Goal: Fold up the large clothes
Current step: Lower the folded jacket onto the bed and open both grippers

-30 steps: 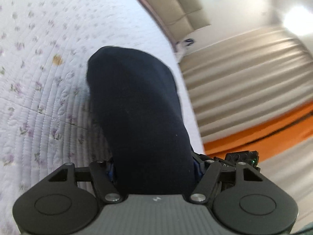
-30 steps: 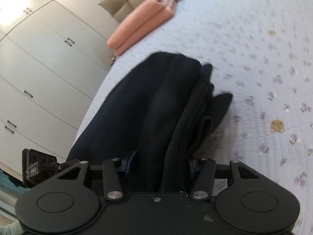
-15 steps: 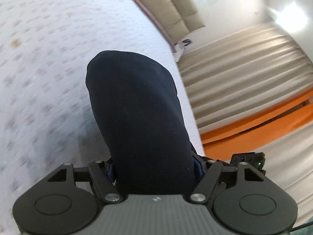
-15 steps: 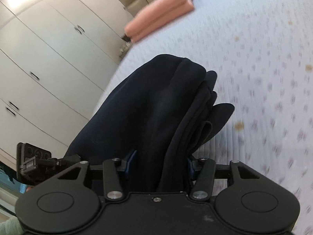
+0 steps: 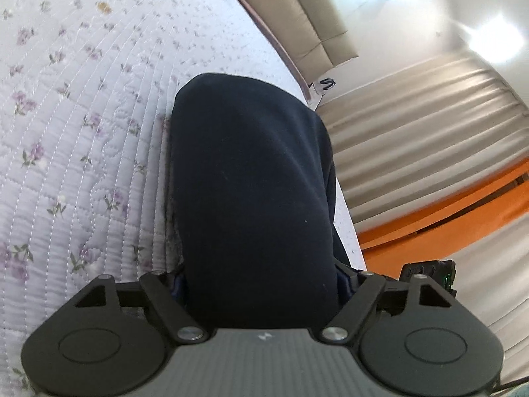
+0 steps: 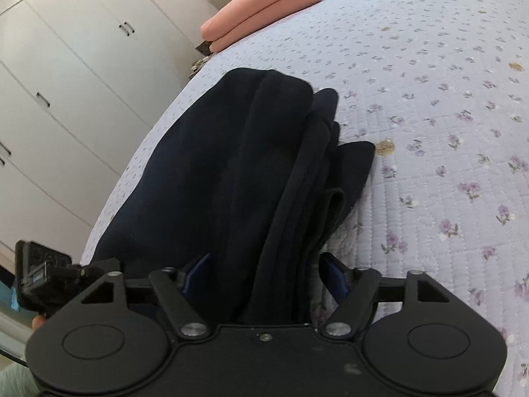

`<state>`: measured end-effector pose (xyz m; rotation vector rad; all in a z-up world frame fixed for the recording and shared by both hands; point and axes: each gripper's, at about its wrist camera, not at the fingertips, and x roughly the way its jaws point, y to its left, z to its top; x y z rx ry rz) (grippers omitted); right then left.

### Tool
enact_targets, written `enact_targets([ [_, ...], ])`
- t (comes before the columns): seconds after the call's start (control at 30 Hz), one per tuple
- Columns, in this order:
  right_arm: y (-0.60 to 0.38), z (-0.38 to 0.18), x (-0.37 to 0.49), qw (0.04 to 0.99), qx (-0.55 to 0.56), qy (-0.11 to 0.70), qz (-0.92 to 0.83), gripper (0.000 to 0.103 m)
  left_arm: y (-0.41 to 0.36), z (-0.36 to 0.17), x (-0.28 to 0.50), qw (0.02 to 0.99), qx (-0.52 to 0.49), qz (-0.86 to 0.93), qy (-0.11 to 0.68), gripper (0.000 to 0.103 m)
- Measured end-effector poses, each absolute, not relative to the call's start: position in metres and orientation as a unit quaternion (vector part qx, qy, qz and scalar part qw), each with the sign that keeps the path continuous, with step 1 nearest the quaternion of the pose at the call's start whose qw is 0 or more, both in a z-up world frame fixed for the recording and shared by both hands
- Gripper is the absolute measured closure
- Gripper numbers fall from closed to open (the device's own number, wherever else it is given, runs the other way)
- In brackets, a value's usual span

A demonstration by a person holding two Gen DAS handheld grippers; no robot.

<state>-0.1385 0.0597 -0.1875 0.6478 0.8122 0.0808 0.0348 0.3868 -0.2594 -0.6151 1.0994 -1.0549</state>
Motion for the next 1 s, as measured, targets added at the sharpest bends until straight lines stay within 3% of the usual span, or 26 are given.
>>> enact_targets([
  [0.2, 0.061, -0.146, -0.166, 0.901, 0.240, 0.362, -0.008, 0.018, 0.398, -0.216, 0.014, 0.735, -0.209, -0.448, 0.463, 0.026],
  [0.27, 0.082, -0.128, -0.175, 0.919, 0.187, 0.346, -0.017, 0.018, 0.409, -0.192, -0.002, 0.769, -0.168, -0.443, 0.429, 0.038],
  [0.33, 0.113, -0.118, -0.183, 0.932, 0.140, 0.332, -0.029, 0.019, 0.419, -0.165, -0.023, 0.795, -0.141, -0.448, 0.383, 0.040],
  [0.4, 0.151, -0.122, -0.185, 0.937, 0.097, 0.333, -0.046, 0.042, 0.418, -0.147, -0.045, 0.811, -0.124, -0.455, 0.346, 0.045],
  [0.43, 0.165, -0.128, -0.184, 0.935, 0.079, 0.341, -0.054, 0.070, 0.410, -0.143, -0.055, 0.811, -0.112, -0.464, 0.339, 0.049],
  [0.47, 0.178, -0.137, -0.184, 0.931, 0.063, 0.353, -0.063, 0.079, 0.401, -0.143, -0.064, 0.808, -0.092, -0.471, 0.341, 0.057],
  [0.57, 0.191, -0.165, -0.192, 0.920, 0.037, 0.376, -0.103, 0.080, 0.376, -0.159, -0.092, 0.801, -0.037, -0.476, 0.362, 0.061],
  [0.7, 0.177, -0.167, -0.225, 0.891, 0.089, 0.417, -0.154, 0.079, 0.390, -0.162, -0.117, 0.796, -0.051, -0.465, 0.383, 0.062],
  [0.77, 0.174, -0.161, -0.241, 0.879, 0.107, 0.432, -0.169, 0.056, 0.400, -0.152, -0.136, 0.803, -0.034, -0.458, 0.380, 0.061],
  [0.87, 0.175, -0.137, -0.267, 0.876, 0.143, 0.424, -0.178, 0.052, 0.418, -0.139, -0.161, 0.806, -0.011, -0.443, 0.392, 0.061],
  [0.9, 0.178, -0.126, -0.278, 0.878, 0.153, 0.415, -0.180, 0.045, 0.425, -0.135, -0.170, 0.812, -0.003, -0.435, 0.388, 0.061],
  [0.93, 0.183, -0.118, -0.285, 0.881, 0.160, 0.406, -0.183, 0.028, 0.433, -0.122, -0.179, 0.819, 0.003, -0.426, 0.384, 0.061],
  [0.97, 0.188, -0.108, -0.293, 0.883, 0.165, 0.398, -0.188, 0.021, 0.440, -0.113, -0.186, 0.826, 0.006, -0.414, 0.383, 0.060],
  [1.0, 0.195, -0.096, -0.300, 0.885, 0.170, 0.388, -0.191, 0.022, 0.446, -0.103, -0.193, 0.832, 0.006, -0.403, 0.382, 0.060],
])
